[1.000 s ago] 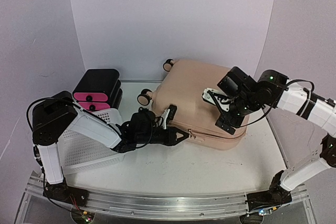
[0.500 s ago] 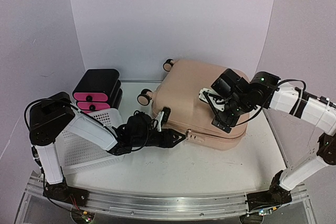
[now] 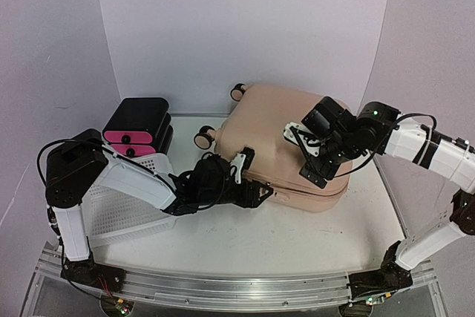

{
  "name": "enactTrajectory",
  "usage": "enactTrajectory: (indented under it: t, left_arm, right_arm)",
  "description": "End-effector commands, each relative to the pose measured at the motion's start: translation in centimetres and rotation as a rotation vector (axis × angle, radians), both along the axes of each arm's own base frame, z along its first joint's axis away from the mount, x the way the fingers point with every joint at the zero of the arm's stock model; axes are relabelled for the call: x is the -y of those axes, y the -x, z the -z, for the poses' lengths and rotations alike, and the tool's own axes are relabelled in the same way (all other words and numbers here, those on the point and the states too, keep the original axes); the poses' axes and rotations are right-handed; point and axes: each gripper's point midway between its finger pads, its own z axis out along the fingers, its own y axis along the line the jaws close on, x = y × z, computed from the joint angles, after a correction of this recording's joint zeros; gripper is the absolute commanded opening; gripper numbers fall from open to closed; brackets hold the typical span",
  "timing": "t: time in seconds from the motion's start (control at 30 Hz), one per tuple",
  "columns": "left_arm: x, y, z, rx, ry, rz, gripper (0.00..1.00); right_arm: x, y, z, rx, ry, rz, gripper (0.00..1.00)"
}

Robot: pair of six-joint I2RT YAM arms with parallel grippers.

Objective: Open, take out, and arrange the luggage

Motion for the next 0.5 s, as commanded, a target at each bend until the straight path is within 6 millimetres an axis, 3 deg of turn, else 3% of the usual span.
enactTrajectory:
  t: [0.0, 0.47]
  left_arm:
    - [0.9, -1.8, -1.3, 0.060, 0.004, -0.088, 0.62]
    - [1.9, -2.2, -0.8, 0.119, -0.059, -0.168, 0.38]
  right_arm:
    - [-0.4, 0.0, -1.6, 0.037, -0.076, 0.012, 0.98]
    - [-0.5, 0.2, -1.8, 0.034, -0.100, 0.023, 0.98]
